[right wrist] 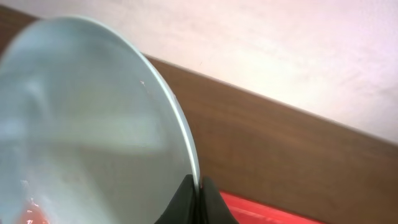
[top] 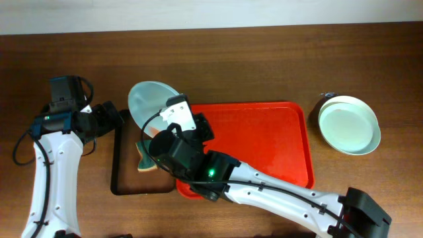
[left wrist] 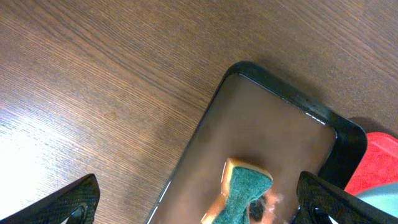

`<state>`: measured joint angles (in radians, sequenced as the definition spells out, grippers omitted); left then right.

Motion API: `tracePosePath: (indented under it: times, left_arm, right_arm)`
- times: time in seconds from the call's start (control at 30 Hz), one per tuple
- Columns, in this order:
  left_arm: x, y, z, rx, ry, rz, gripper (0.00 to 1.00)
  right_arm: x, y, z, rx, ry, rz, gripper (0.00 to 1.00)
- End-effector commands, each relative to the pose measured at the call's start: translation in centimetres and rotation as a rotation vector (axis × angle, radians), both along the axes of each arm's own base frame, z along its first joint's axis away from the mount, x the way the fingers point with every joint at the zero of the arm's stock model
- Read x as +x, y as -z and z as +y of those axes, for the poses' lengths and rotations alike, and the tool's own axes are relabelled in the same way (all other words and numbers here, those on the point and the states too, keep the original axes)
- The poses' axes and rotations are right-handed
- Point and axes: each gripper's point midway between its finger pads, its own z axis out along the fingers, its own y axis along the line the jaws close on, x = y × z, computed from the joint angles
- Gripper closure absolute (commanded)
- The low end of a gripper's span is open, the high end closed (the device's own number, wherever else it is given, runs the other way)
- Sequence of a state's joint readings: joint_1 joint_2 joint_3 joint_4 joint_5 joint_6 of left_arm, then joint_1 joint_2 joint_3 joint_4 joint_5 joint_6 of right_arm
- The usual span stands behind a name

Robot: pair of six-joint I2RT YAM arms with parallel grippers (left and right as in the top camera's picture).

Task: Clean dirty plates on tray and stack at the side
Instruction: 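Lift the pale blue plate with right gripper and swing it right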

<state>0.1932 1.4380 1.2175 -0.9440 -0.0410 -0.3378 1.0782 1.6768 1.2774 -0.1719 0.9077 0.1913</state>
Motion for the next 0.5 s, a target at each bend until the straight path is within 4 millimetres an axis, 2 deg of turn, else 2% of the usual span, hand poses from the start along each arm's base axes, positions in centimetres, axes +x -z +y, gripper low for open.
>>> tracePosePath:
  times: [0.0, 0.2, 0.27, 0.33, 0.37, 0.47]
  left_arm:
    - [0.2, -0.5, 0.2, -0.001, -0.014, -0.017, 0.01]
    - [0.2, -0.5, 0.2, -0.001, -0.014, -0.017, 0.01]
    - [0.2, -0.5, 0.2, -0.001, -0.014, -0.017, 0.01]
    - [0.2, -0.5, 0.2, -0.001, -0.014, -0.017, 0.01]
    - [0.2, -0.5, 0.2, -0.001, -0.014, -0.017, 0.01]
    - [0.2, -0.5, 0.2, -0.001, -0.014, -0.017, 0.01]
  right_arm:
    - [0.4, -3.2, 0.5, -0.149, -0.024, -0.122, 0.96]
    - [1.0, -8.8, 1.8, -0.172, -0.057, -0.312, 0.96]
    - [1.0, -12.0, 1.8, -0.215, -0.054, -0.42, 0.96]
    - [0.8, -14.3, 1.5, -0.288, -0.047, -0.502, 0.96]
    - [0.7, -15.2, 1.4, -0.317, -0.042, -0.534, 0.96]
    - [0.2, -16.0, 3.4, -0.372, -0.161, -0.603, 0.96]
